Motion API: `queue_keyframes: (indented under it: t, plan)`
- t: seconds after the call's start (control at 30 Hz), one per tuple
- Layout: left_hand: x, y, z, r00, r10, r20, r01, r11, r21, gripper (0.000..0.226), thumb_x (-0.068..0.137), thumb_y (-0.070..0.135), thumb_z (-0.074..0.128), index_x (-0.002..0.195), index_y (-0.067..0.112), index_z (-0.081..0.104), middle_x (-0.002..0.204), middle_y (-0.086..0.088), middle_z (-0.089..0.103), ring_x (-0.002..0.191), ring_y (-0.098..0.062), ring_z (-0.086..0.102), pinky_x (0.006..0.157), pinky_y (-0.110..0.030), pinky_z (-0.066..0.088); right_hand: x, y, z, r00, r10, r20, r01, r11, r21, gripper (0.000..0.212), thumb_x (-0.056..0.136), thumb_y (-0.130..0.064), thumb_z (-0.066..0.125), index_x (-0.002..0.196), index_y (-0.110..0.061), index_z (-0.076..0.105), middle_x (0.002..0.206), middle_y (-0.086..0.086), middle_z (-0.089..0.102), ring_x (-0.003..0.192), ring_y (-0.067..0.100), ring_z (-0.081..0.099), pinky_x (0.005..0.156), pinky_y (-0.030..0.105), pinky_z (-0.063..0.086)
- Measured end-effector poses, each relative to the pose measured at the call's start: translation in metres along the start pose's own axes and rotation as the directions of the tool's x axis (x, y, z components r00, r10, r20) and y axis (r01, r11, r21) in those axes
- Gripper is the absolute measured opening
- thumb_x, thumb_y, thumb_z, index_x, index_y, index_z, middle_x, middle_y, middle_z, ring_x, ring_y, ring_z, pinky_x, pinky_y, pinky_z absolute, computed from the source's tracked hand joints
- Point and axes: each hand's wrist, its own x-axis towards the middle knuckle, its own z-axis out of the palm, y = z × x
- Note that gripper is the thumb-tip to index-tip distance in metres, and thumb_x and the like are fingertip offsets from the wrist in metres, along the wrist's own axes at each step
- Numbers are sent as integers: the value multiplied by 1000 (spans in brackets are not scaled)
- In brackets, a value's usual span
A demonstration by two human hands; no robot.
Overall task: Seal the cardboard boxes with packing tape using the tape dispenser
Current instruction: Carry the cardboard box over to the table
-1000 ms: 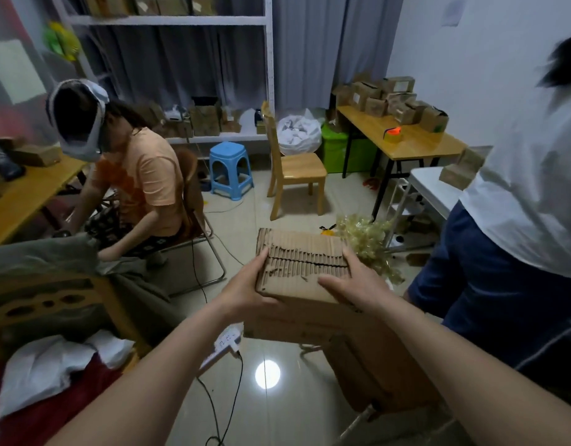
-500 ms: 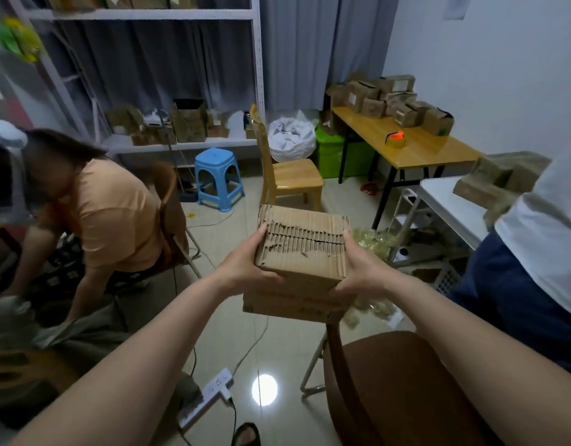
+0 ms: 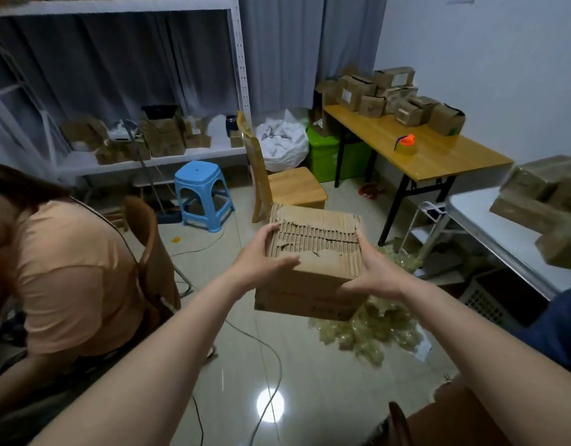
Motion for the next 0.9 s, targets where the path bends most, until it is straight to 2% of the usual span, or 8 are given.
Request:
queue_keyframes:
  t: [0.07,0.2,0.37,0.43,0.53,0.67,0.8,0.9]
  plan:
    - [36,-1,-3,1000,2,-18,-2,1000,-18,68,84,27,72,141,31,35,112,15,45,101,-3,55,74,-18,53,28,3,-5,999,8,-35,-6,999,31,136,66,-22,85,147,-25,-23,151,5,32,132,24,39,110,41,36]
    - [116,-8,-6,1000,-2,-14,2,999,-43,61,84,25,72,132,35,36,120,10,46,103,-7,57,83,-29,57,95,15,-19,995,80,-60,-74,992,98,142,62,-28,87,146,-21,-28,154,5,28,138,24,33,113,37,28]
    - [230,-6,-3,998,-50,-48,46,996,-71,95,81,27,76,151,35,12,147,2,39,116,-7,43,98,-36,43,190,36,-51,989,97,-110,-81,986,142,142,59,-34,88,148,-21,-23,155,1,26,140,19,28,112,33,25]
    - [278,3,1,991,-121,-57,116,989,-97,89,83,36,72,152,30,15,147,1,40,121,-13,45,96,-37,44,225,44,-70,989,114,-98,-94,977,189,140,61,-38,87,149,-18,-20,156,0,23,141,18,25,114,34,22]
    - [341,13,10,984,-167,-61,161,983,-93,56,92,44,58,142,27,41,135,1,54,103,-13,53,71,-26,46,278,53,-99,984,127,-122,-99,973,210,118,66,-50,80,149,-16,3,152,5,29,138,21,31,115,44,28]
    - [415,20,13,975,-194,-107,179,974,-139,42,96,39,53,134,23,51,109,8,63,75,2,53,47,-13,41,344,55,-129,951,216,-220,-169,962,215,80,85,-53,60,139,-12,17,140,9,36,123,24,46,104,45,43]
    - [485,20,12,962,-231,-147,216,970,-112,34,96,36,54,127,21,55,115,1,62,78,-4,54,56,-19,39,406,58,-146,883,273,-382,-230,961,154,45,95,-44,46,117,-10,26,124,10,41,111,26,50,91,43,45]
    - [546,20,8,973,-194,-123,192,981,-23,32,95,31,57,124,18,57,121,-2,62,97,-16,59,80,-30,48,455,60,-161,811,320,-489,-303,946,116,32,98,-38,43,105,-12,26,115,11,41,101,28,49,81,40,43]
